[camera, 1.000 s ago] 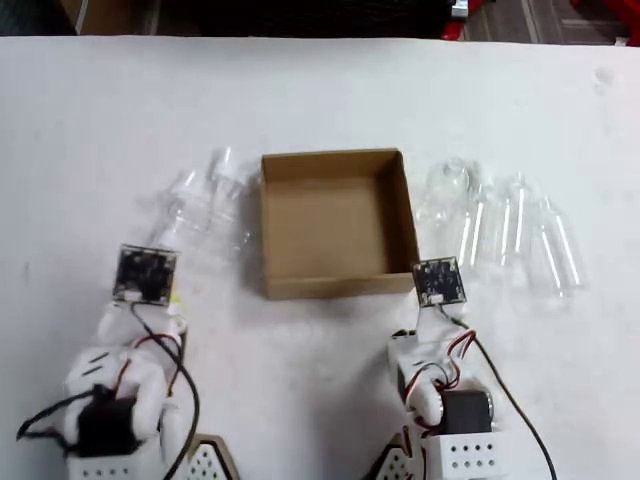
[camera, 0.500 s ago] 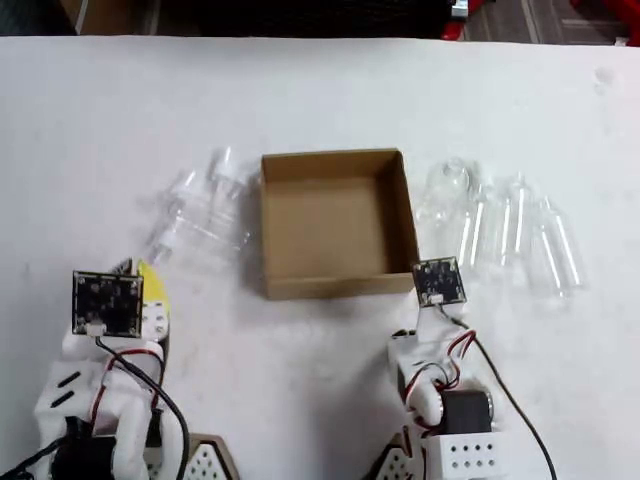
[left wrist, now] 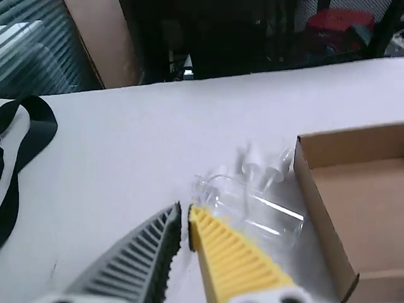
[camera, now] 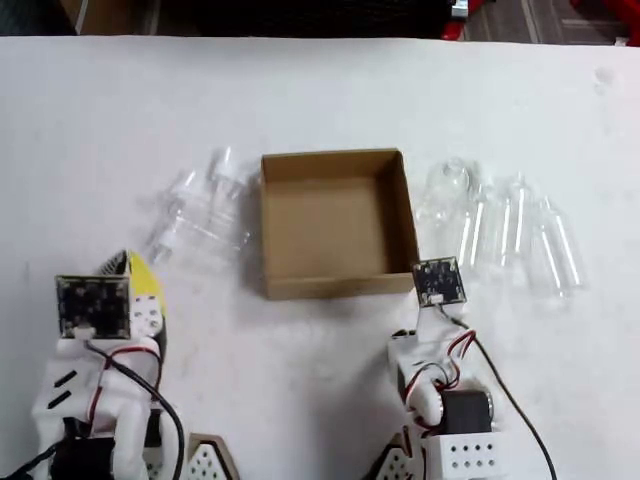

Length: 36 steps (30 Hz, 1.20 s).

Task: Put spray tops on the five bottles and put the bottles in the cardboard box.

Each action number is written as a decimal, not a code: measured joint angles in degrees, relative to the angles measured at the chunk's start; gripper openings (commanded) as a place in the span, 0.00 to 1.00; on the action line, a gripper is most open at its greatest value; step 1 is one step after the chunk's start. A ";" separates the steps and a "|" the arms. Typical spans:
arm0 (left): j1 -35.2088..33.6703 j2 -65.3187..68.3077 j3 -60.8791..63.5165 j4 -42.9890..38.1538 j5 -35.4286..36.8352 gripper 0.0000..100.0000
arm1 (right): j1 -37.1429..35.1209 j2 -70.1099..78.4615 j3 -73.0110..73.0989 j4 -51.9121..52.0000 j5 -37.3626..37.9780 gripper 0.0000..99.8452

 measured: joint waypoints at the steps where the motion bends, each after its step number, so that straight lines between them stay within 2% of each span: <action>1: -0.26 0.00 0.00 -1.14 0.97 0.02 | 0.00 0.00 0.00 0.00 0.00 0.01; 4: -1.14 0.00 0.00 -4.75 2.99 0.02 | 0.00 0.00 0.00 0.00 0.00 0.01; 10: -1.67 0.00 0.00 -6.95 3.43 0.02 | 0.00 0.00 0.00 0.00 0.00 0.01; 15: -1.67 0.00 0.00 -12.66 3.52 0.02 | 0.00 0.00 0.00 0.00 0.00 0.01; 20: -2.02 0.00 0.00 -22.33 3.52 0.02 | 0.00 0.00 0.00 0.00 0.00 0.01; 30: -8.09 0.35 -0.09 -48.09 3.52 0.02 | 0.00 0.00 0.00 0.00 0.00 0.01; 36: -8.35 13.01 -8.88 -48.09 3.52 0.02 | 0.00 0.00 0.00 0.00 0.00 0.01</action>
